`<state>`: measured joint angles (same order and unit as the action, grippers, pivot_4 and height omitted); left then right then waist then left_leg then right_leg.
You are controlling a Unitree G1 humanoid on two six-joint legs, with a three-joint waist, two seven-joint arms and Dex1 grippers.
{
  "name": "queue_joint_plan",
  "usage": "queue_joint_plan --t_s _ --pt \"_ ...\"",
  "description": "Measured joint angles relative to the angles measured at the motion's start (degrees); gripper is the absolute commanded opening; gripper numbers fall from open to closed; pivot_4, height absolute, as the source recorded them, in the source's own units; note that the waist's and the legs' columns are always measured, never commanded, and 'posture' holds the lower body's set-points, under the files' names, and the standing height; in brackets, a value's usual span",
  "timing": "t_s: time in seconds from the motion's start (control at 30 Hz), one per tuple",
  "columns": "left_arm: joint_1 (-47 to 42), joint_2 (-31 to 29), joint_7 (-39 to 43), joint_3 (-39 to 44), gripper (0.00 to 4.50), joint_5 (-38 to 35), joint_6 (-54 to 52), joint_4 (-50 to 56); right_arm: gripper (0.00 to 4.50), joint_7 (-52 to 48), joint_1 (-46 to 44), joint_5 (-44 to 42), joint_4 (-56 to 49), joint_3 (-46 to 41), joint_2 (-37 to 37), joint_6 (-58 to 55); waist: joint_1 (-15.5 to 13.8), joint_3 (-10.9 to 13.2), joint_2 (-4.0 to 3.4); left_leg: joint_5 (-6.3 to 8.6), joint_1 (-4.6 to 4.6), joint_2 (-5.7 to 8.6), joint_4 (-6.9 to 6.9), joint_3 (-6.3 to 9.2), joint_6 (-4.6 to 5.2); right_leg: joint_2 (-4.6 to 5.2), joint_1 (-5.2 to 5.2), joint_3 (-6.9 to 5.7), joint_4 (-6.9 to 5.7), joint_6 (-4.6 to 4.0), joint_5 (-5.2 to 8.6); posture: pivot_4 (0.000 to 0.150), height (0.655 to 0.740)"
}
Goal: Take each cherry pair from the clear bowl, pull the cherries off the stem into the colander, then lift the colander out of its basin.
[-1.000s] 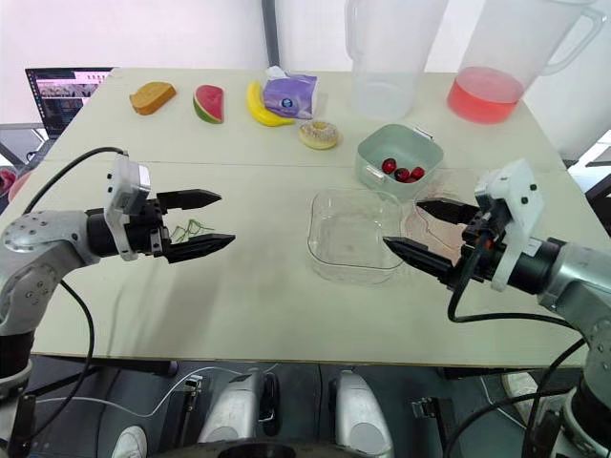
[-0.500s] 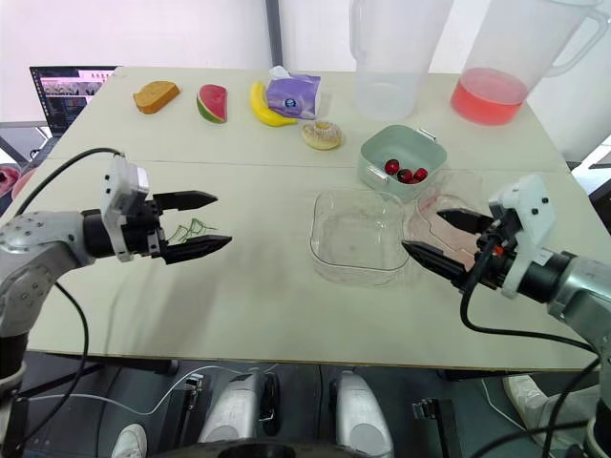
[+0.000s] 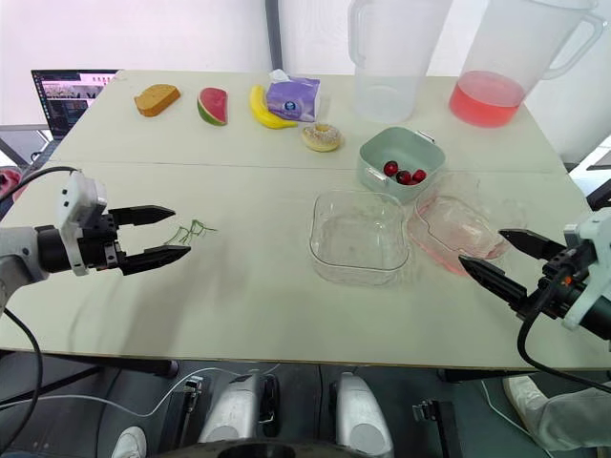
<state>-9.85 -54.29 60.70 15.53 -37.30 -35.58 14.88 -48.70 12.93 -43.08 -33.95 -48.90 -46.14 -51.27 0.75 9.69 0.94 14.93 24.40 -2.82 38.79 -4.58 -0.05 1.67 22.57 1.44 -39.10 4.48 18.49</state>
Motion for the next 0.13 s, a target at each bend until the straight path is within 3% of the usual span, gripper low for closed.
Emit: queue_joint_plan --t_s 0.13 --pt "-0.01 0.22 -0.67 0.0 4.5 -0.02 0.0 0.25 4.48 0.56 0.0 -0.48 0.02 0.9 -0.17 0.47 -0.01 0.0 0.0 0.0 0.0 0.0 -0.02 0.0 0.0 0.01 0.0 0.0 0.0 0.0 0.0 0.15 0.74"
